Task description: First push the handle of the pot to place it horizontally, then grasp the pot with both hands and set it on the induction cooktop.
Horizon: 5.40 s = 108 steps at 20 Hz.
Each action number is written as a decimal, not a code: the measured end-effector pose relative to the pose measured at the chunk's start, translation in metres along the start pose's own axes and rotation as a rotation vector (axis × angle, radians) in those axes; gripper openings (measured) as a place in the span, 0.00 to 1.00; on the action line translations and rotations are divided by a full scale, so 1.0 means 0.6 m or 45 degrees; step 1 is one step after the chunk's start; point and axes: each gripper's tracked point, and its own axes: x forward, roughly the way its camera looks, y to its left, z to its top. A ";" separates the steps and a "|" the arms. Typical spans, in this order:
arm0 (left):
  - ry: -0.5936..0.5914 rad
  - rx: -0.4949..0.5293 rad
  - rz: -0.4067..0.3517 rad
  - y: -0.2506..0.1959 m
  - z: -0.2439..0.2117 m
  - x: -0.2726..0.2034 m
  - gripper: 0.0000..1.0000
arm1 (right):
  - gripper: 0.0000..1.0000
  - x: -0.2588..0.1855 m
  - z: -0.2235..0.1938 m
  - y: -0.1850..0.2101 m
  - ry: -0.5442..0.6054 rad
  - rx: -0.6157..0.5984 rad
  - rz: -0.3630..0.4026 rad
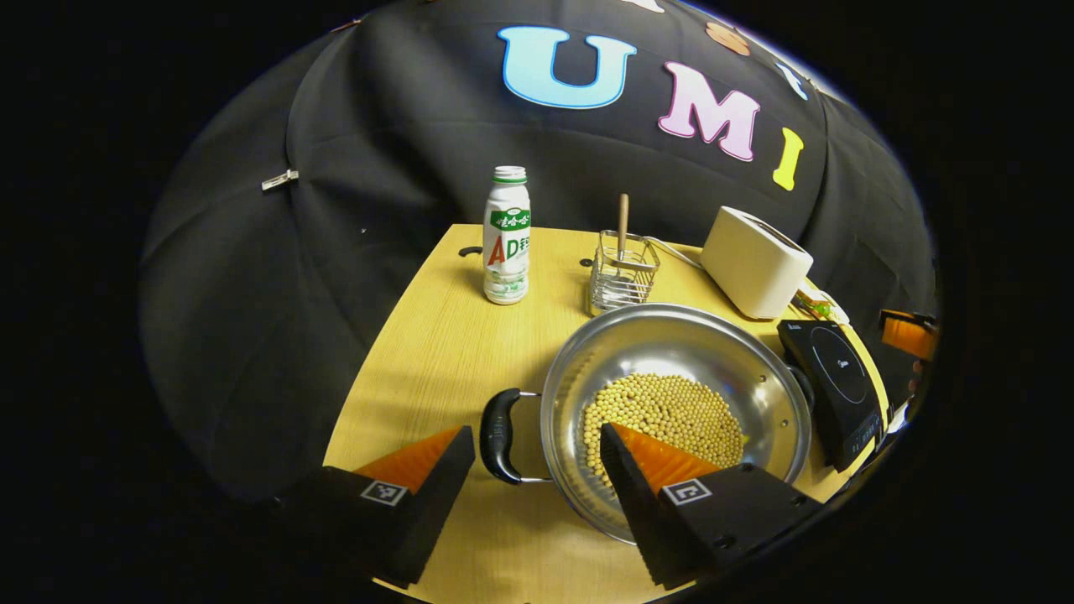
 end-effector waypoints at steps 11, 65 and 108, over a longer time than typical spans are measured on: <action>0.072 0.039 -0.024 0.001 -0.007 0.060 0.95 | 0.99 0.133 -0.103 0.044 0.213 0.089 -0.026; 0.124 0.084 -0.072 -0.421 0.090 0.002 0.58 | 0.59 -0.029 -0.058 -0.283 0.449 0.191 -0.197; 0.139 0.094 -0.103 -0.671 0.023 0.127 0.62 | 0.61 -0.039 -0.130 -0.560 0.460 0.313 -0.214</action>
